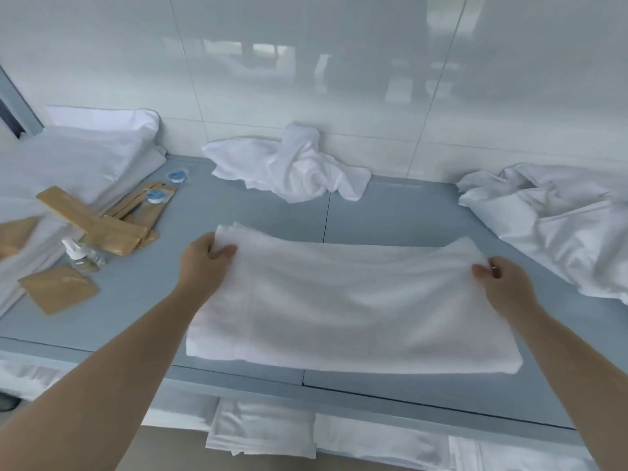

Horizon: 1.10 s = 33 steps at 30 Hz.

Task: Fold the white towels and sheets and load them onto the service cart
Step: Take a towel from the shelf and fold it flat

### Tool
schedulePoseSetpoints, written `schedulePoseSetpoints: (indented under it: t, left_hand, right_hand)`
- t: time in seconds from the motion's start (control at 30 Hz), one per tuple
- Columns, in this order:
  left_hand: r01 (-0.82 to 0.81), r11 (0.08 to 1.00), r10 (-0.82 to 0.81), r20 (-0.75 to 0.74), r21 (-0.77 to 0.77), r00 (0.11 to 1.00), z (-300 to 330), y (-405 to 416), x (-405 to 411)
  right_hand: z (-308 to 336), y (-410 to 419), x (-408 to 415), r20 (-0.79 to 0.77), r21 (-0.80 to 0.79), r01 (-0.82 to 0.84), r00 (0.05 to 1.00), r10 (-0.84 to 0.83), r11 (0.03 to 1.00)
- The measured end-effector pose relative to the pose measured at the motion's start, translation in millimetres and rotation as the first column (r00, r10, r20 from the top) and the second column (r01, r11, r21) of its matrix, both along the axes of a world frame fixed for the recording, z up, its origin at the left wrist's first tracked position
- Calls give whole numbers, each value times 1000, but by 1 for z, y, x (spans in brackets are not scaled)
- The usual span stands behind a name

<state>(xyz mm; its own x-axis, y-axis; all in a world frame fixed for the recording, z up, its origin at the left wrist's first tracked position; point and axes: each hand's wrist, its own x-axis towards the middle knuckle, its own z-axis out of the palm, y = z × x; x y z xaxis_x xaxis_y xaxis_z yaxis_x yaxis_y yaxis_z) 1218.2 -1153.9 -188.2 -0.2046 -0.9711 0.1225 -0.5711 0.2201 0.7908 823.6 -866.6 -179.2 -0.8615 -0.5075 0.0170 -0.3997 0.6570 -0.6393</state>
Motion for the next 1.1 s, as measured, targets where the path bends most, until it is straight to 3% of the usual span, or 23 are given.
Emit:
schedulePoseSetpoints:
  t: [0.07, 0.13, 0.2, 0.3, 0.37, 0.43, 0.6, 0.7, 0.8, 0.9, 1.0, 1.1]
  left_hand:
    - [-21, 999, 22, -20, 37, 1000, 4, -7, -10]
    - [-27, 991, 6, 150, 134, 989, -7, -11, -13]
    - [-21, 982, -22, 224, 187, 974, -19, -11, -11]
    - [-7, 995, -8, 149, 103, 989, -18, -16, -11]
    - [-29, 999, 27, 45, 43, 999, -12, -20, -16]
    - [-54, 998, 53, 41, 30, 998, -15, -21, -22]
    - [-104, 993, 88, 258, 50, 962, -28, -11, -28]
    - [-77, 983, 146, 457, -167, 877, -10, 8, -40]
    - [257, 924, -69, 536, -284, 841, -2, 58, -74]
    - [519, 838, -333, 593, -170, 733, -15, 119, -117]
    - [547, 837, -401, 648, -29, 648, -38, 143, -132]
    - [505, 863, -350, 726, 4, 592, -56, 131, -118]
  right_hand:
    - [-3, -9, -5, 28, -54, 48, 999, -47, 997]
    - [-17, -11, -8, 89, 52, 65, 994, -70, 997]
    - [-28, -10, -11, 97, 115, 67, 992, -79, 991]
    - [-24, -13, -17, 2, 111, 45, 999, -46, 993]
    - [-18, -18, -19, -70, 17, 55, 996, -54, 998]
    - [-22, -23, -18, -79, -10, 70, 994, -71, 997]
    - [-34, -24, -16, -58, 137, 109, 993, -102, 985]
    - [-18, -28, 4, -223, 91, 164, 965, -140, 982]
    - [-16, -49, 63, -409, 76, -131, 900, 151, 988]
    - [-32, -73, 130, -312, 273, -472, 781, 542, 838]
    - [-56, -76, 151, -257, 469, -495, 716, 649, 732]
    - [-63, -65, 132, -236, 532, -418, 762, 603, 736]
